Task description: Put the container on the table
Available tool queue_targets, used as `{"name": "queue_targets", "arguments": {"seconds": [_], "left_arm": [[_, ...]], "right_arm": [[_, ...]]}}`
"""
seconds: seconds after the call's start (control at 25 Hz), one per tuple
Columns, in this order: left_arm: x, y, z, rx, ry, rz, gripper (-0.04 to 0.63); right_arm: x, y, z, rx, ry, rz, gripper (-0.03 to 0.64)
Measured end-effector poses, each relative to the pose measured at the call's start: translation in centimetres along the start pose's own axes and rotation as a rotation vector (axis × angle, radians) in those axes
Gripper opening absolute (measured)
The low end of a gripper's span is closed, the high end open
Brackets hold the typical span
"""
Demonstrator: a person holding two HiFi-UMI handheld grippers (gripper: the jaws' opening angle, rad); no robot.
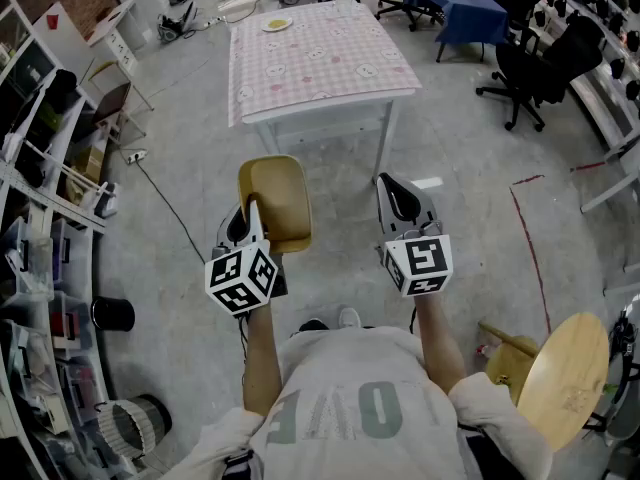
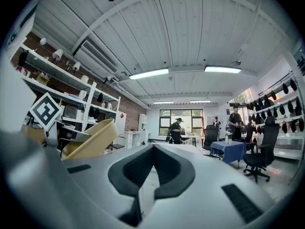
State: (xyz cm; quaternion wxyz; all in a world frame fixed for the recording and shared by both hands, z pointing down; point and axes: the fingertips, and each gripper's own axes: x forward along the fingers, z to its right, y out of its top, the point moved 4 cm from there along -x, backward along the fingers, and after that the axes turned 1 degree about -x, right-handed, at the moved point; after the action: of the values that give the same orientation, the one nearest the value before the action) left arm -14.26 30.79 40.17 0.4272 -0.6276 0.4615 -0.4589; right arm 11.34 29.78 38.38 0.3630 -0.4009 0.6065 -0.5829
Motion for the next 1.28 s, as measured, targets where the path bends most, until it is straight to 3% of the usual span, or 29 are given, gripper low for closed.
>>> {"name": "queue_targets", "arguments": {"seconds": [0.52, 0.76, 1.12, 1.28], "left_arm": [[1.3, 0.0, 0.8, -0.033, 0.007, -0.009, 0.026], [2.7, 0.6, -1.1, -0.070, 0.022, 0.021, 0.026], [11.6, 4.4, -2.1, -0.087, -0.023, 0.130, 0.026], [16.8, 5.8, -4.1, -0.112, -0.032, 0.130, 0.026]], "right_arm": [[0.9, -1.5, 1.9, 0.089, 0.035, 0.003, 0.029], [3.0, -2.1, 1.0, 0.113, 0.063, 0.017, 0.029], [9.7, -2.0, 4.3, 0.071, 0.049, 0.050, 0.029], [14.7, -1.4, 5.6, 0.069, 0.036, 0.051, 0.029]]}}
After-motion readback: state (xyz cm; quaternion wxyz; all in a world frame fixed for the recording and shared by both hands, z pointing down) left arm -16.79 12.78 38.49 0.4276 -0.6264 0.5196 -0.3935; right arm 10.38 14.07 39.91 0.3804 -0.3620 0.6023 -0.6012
